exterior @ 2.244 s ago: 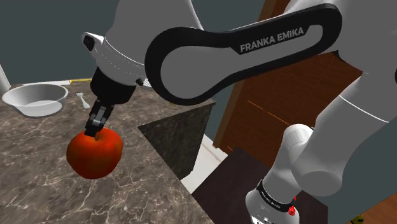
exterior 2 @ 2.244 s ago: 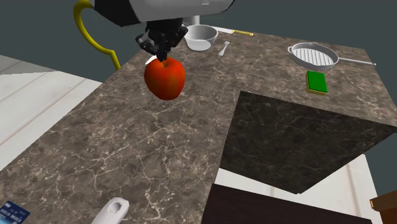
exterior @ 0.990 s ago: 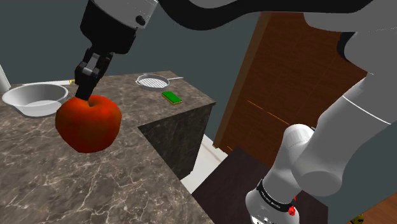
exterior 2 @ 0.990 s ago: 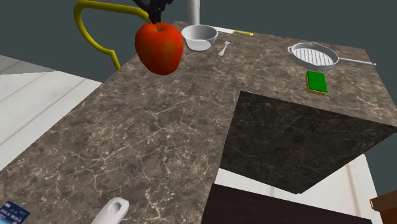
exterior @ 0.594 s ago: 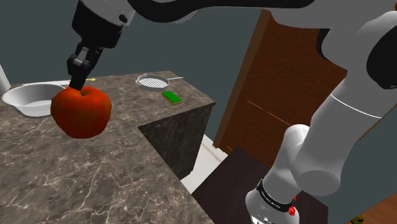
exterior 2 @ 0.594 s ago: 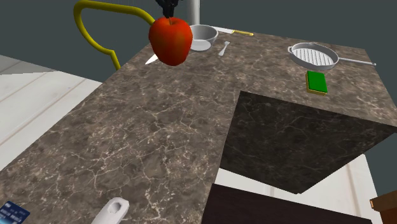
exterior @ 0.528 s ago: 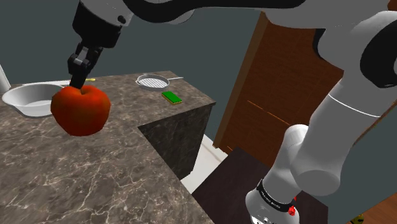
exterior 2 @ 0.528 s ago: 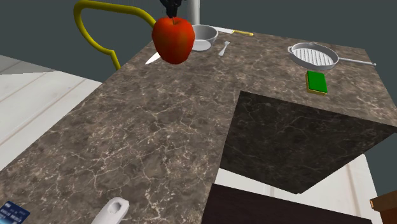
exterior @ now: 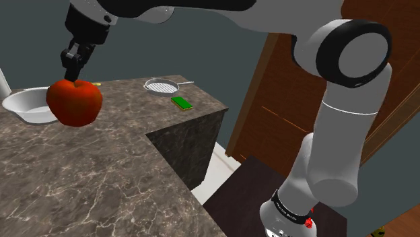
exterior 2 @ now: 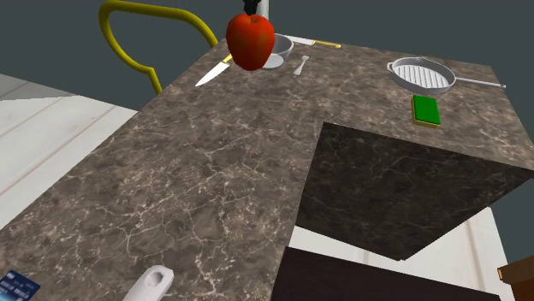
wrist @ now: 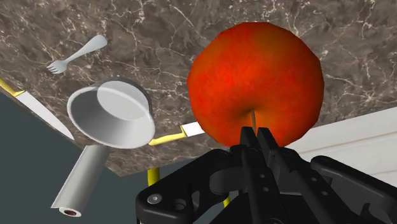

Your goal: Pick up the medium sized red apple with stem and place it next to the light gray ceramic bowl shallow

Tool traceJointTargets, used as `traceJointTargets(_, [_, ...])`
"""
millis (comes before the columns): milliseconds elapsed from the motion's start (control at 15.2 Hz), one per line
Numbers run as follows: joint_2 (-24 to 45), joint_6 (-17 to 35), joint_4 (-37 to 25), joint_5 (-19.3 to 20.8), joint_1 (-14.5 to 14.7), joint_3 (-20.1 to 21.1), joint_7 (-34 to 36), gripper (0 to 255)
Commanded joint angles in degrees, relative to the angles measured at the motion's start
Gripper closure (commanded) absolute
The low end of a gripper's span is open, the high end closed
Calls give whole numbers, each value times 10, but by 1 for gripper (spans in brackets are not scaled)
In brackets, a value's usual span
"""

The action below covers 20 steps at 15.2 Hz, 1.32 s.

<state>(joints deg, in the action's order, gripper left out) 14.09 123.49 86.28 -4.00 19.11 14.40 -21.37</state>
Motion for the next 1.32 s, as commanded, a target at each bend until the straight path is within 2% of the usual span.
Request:
traceJointTargets(0, [41,-14,-53,3,-5,-5,-13,255])
traceJointTargets(330, [168,-68,-229,17,-9,-16,-37,255])
traceJointTargets(462, [236,-106,-334,24,-6,-21,-45,255])
traceJointTargets(528, [285,-138,-414,28,-2,-24,-49,255])
traceJointTargets(858, [259,-81,-330,23,-10,-22,-54,255])
traceJointTargets(1254, [247,-26,-263,19,-16,-21,-60,255])
